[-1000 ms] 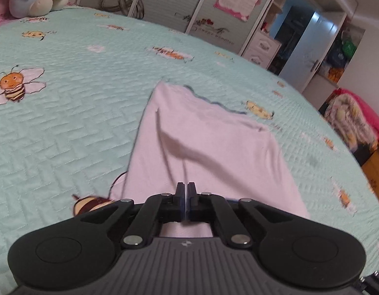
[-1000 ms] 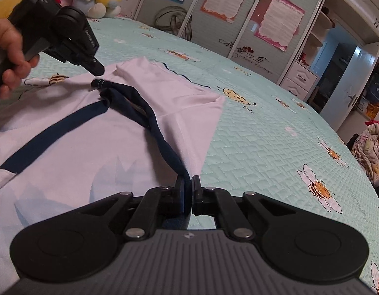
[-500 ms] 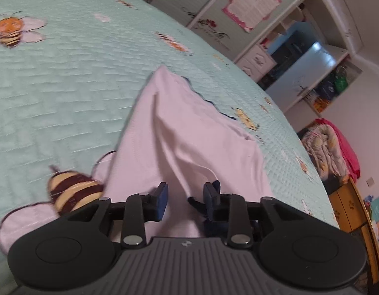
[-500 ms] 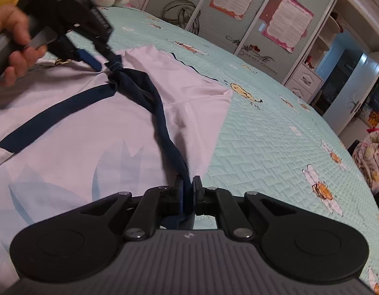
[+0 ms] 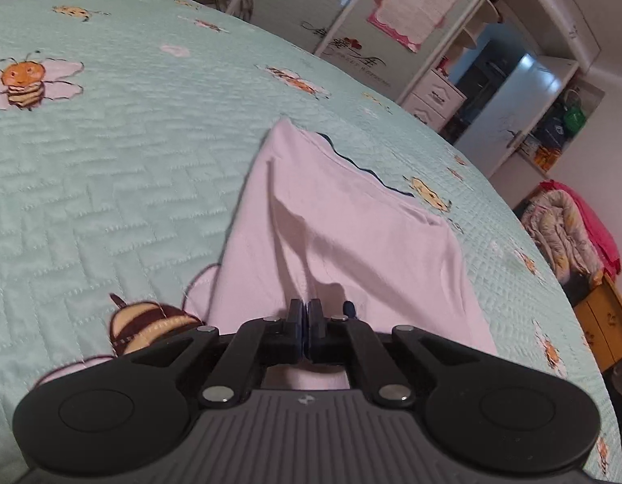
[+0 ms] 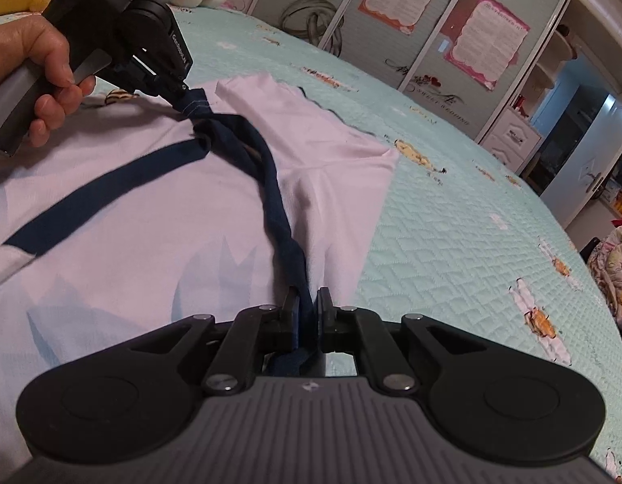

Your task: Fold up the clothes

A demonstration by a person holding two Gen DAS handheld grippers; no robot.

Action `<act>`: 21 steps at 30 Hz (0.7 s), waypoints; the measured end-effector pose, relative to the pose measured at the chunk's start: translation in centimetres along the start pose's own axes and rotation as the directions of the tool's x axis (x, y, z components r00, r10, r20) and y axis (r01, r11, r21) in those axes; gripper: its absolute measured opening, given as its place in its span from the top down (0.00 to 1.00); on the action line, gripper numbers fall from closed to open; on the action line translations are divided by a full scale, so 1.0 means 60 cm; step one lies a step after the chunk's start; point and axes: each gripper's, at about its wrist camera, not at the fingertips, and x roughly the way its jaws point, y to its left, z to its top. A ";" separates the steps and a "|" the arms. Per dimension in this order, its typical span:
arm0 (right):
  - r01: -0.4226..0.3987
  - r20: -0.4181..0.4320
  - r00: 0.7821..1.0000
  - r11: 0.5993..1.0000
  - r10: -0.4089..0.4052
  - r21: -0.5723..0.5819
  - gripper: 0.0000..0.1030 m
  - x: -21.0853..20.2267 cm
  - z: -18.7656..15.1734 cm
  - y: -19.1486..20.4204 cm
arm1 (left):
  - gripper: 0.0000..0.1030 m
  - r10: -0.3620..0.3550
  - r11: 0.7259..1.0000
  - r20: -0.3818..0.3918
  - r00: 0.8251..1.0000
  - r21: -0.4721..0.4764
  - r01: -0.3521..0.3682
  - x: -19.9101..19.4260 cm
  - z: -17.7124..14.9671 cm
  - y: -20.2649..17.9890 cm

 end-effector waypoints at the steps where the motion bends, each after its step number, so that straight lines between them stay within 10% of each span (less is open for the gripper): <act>1: -0.007 -0.003 1.000 1.000 0.007 0.003 0.94 -0.001 -0.002 -0.003 | 0.97 0.010 1.000 0.003 1.000 0.023 -0.010 -0.001 -0.002 -0.004; 6: -0.142 0.020 0.990 0.970 0.141 0.200 0.77 -0.007 -0.008 -0.057 | 0.74 0.191 0.979 0.148 0.970 0.039 -0.198 -0.048 -0.004 -0.025; 10: -0.285 0.160 0.958 0.816 0.236 0.502 0.65 -0.004 -0.012 -0.164 | 0.60 0.142 0.984 0.315 0.938 0.056 -0.168 -0.067 0.007 -0.061; 12: -0.281 0.192 0.959 0.751 0.206 0.597 0.65 0.031 0.004 -0.218 | 0.52 0.127 0.988 0.328 0.936 0.038 -0.147 -0.062 0.004 -0.057; 21: -0.172 0.108 0.985 0.716 0.135 0.677 0.65 0.328 0.152 -0.337 | 0.54 0.074 0.996 0.313 0.947 -0.074 -0.054 -0.024 -0.016 -0.013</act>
